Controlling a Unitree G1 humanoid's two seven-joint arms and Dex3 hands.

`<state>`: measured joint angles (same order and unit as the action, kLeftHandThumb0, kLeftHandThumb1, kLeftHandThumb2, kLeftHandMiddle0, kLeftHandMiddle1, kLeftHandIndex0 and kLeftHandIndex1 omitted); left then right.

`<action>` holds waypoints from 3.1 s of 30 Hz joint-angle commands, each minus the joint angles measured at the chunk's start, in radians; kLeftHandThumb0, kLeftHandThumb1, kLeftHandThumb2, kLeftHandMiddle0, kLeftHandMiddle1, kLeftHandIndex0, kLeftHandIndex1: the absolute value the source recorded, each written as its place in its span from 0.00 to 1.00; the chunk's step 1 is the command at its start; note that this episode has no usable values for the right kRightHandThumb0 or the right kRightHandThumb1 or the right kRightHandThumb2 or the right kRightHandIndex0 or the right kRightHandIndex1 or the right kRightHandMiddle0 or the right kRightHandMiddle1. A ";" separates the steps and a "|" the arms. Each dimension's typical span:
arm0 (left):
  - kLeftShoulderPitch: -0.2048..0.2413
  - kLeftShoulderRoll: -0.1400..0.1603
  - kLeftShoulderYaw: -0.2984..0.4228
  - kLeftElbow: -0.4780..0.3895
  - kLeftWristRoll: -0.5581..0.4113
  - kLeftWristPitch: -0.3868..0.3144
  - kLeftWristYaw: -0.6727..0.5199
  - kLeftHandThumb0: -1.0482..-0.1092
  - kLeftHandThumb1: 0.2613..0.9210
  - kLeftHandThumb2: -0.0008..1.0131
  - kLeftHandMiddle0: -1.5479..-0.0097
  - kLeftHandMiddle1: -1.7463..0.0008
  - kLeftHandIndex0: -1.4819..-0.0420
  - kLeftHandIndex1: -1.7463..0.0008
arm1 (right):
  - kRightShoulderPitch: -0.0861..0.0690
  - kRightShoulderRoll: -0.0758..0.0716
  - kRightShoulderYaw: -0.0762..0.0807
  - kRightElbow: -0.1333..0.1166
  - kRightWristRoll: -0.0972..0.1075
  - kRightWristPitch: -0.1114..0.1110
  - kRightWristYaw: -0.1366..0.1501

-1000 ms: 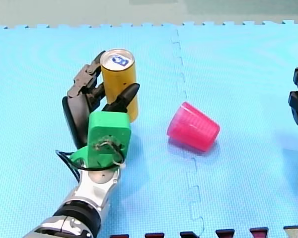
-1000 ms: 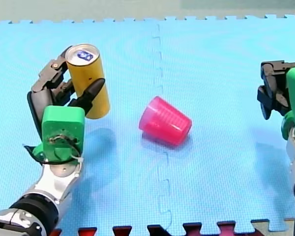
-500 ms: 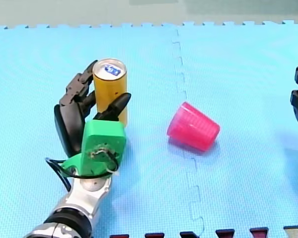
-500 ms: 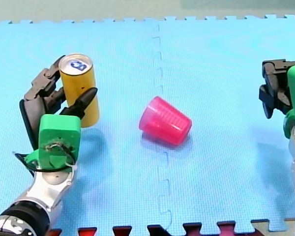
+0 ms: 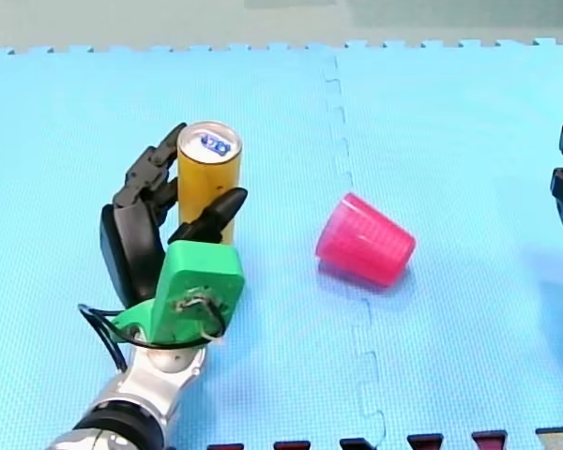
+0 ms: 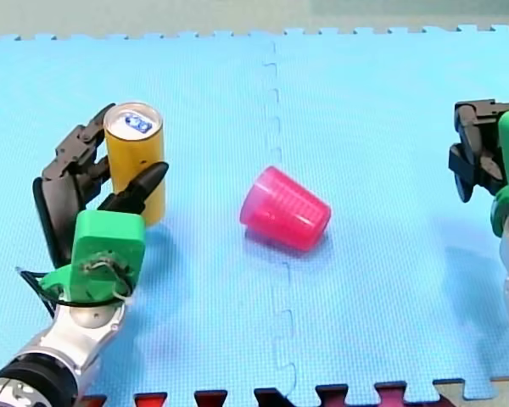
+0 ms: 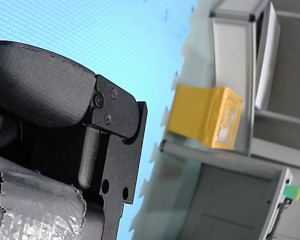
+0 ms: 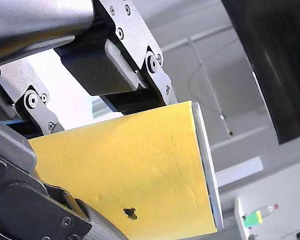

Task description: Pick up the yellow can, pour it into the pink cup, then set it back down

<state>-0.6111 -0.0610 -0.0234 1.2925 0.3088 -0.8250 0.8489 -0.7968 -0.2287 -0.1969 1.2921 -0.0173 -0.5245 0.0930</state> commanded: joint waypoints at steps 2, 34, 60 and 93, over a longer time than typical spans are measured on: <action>-0.004 -0.008 0.004 0.004 -0.005 0.007 -0.002 0.65 0.82 0.00 0.19 1.00 0.23 1.00 | -0.002 -0.010 -0.005 -0.003 0.007 0.004 0.004; -0.016 -0.084 0.082 0.015 -0.092 -0.042 -0.134 0.66 0.84 0.00 0.13 0.98 0.22 1.00 | 0.002 -0.042 -0.035 0.003 0.033 -0.005 0.052; 0.001 -0.091 0.112 0.030 -0.101 -0.054 -0.254 0.57 0.78 0.00 0.47 1.00 0.48 1.00 | 0.008 -0.054 -0.045 0.007 0.037 -0.009 0.074; -0.004 -0.066 0.012 0.035 0.013 -0.022 -0.089 0.34 0.75 0.00 0.60 1.00 0.64 1.00 | 0.006 -0.048 -0.044 0.006 0.037 -0.012 0.072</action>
<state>-0.6113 -0.1293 -0.0133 1.3272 0.3264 -0.8405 0.7631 -0.7893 -0.2738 -0.2401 1.2984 0.0176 -0.5331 0.1679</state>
